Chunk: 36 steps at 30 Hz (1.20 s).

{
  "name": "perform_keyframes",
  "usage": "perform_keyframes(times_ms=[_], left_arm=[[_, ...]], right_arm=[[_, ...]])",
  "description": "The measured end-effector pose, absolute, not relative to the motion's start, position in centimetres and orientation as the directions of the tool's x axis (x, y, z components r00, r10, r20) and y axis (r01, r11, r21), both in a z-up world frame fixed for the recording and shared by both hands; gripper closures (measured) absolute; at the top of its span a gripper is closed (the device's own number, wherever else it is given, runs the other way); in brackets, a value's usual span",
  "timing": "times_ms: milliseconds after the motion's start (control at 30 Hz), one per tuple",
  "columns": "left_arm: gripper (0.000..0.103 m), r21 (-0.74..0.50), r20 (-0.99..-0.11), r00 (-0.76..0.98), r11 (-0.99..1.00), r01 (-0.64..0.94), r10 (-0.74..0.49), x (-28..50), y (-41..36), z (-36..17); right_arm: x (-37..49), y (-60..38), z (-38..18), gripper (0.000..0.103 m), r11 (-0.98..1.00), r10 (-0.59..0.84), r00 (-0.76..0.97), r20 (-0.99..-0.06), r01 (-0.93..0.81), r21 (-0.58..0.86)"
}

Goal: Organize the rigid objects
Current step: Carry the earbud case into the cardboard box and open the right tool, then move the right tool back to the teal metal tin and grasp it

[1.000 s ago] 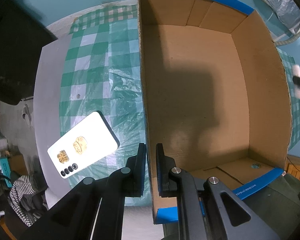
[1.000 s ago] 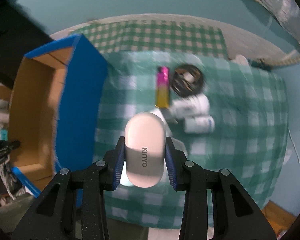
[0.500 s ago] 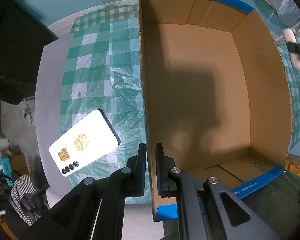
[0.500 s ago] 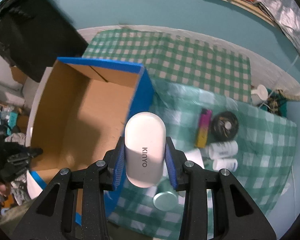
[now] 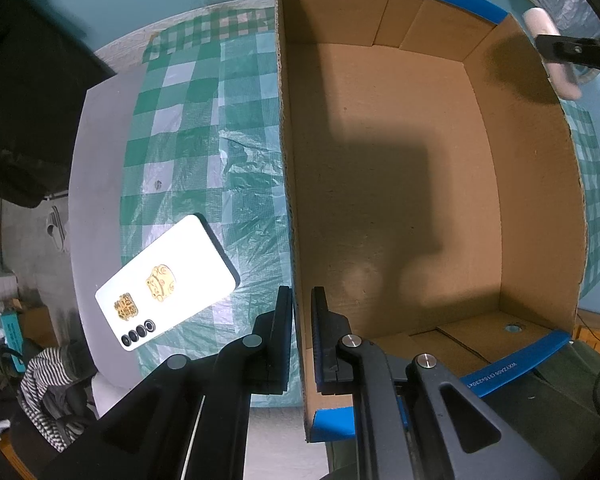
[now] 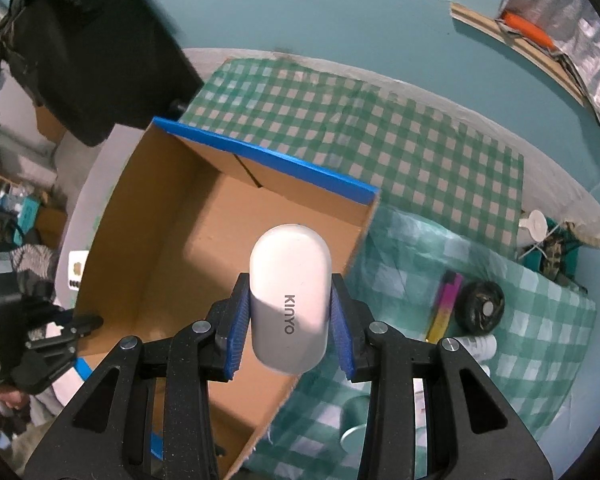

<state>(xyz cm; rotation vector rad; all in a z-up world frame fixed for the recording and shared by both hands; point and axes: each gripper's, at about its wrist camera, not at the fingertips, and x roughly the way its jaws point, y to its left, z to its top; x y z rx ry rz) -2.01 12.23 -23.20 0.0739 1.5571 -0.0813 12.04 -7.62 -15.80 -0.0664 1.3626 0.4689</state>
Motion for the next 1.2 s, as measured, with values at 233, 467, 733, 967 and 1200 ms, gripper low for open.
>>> perform_keyframes(times_ms=[233, 467, 733, 967, 1200], left_arm=[[0.094, 0.000, -1.000, 0.014, 0.995, 0.099, -0.001, -2.0, 12.1, -23.2], [0.094, 0.005, -1.000, 0.017, 0.995, 0.101, 0.004, -2.1, 12.0, -23.1], [0.094, 0.017, -1.000, 0.024, 0.995, 0.102, 0.014, -2.2, 11.6, -22.9], [0.094, 0.022, -0.999, 0.032, 0.995, 0.098, 0.019, -2.3, 11.6, -22.7], [0.094, 0.045, -0.998, 0.038, 0.994, 0.100, 0.042, -2.3, 11.5, -22.8]], right_arm=[[12.5, -6.5, -17.7, 0.067, 0.904, 0.254, 0.098, -0.962, -0.377, 0.200], [12.8, -6.5, -18.4, 0.067, 0.911, 0.229, 0.086, -0.970, -0.371, 0.182], [13.0, -6.7, -17.8, 0.066, 0.915, 0.228, 0.108, -0.968, -0.364, 0.175], [12.0, -7.6, -15.7, 0.050, 0.918, 0.241, 0.143, -0.960, -0.356, 0.177], [10.7, -9.8, -14.4, 0.047, 0.933, 0.219, 0.172, -0.961, -0.324, 0.155]])
